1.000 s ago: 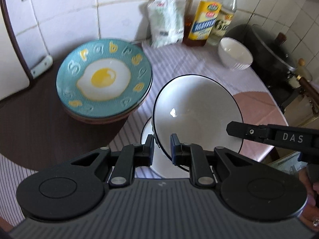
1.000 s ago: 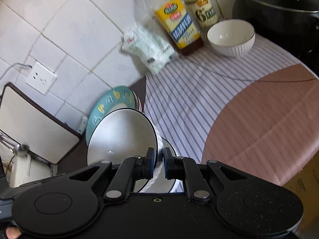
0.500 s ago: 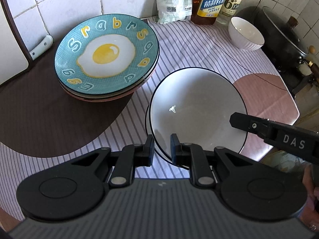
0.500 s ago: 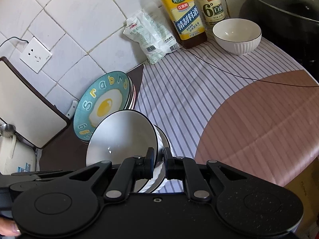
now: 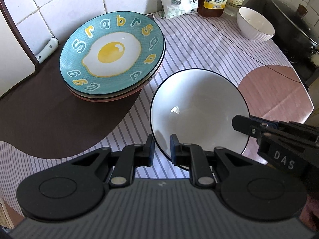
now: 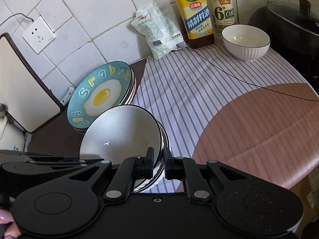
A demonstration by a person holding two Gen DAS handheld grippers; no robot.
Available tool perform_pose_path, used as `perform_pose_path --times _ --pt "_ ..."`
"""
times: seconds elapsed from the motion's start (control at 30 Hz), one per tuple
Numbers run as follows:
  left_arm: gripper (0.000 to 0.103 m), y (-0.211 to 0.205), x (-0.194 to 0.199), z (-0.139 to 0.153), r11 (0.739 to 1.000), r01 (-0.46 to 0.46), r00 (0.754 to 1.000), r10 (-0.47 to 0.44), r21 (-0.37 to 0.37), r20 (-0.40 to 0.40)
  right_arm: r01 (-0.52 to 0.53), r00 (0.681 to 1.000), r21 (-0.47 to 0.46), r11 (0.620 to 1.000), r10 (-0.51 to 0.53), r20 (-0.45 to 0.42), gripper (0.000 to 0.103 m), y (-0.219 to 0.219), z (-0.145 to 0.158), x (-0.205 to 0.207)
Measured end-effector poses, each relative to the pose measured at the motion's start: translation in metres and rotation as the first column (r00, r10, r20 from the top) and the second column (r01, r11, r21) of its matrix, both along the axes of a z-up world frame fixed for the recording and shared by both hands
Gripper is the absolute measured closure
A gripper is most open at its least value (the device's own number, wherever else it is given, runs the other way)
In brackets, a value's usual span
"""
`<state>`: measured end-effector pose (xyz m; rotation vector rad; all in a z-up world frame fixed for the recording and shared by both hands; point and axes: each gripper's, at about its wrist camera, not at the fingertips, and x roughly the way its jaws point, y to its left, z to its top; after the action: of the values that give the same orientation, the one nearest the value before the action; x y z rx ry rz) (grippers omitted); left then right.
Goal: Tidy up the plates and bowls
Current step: 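Lower the second bowl into the first bowl and open the left gripper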
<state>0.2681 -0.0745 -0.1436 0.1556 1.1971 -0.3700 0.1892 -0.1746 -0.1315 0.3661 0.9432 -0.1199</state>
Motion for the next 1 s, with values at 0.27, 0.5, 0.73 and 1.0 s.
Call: perform_pose_path --times 0.27,0.5,0.73,1.0 --pt "0.088 -0.003 -0.001 -0.003 1.0 0.0 1.0 0.0 0.017 0.014 -0.026 0.999 -0.084 0.996 0.028 0.019 0.089 0.006 -0.001 0.001" --pt "0.084 0.006 0.004 -0.004 0.999 -0.034 0.998 0.033 -0.029 -0.044 -0.024 0.998 -0.047 0.999 0.027 0.052 0.086 0.0 0.004 -0.004" --pt "0.079 0.015 0.001 0.018 0.997 -0.021 0.999 0.018 -0.074 -0.041 -0.045 0.994 -0.089 0.995 0.053 0.094 0.086 -0.011 0.031 -0.015" --pt "0.076 0.008 -0.004 0.055 0.995 0.032 0.999 -0.029 -0.1 0.031 -0.087 0.986 -0.152 0.985 0.106 0.125 0.084 -0.027 0.055 -0.034"
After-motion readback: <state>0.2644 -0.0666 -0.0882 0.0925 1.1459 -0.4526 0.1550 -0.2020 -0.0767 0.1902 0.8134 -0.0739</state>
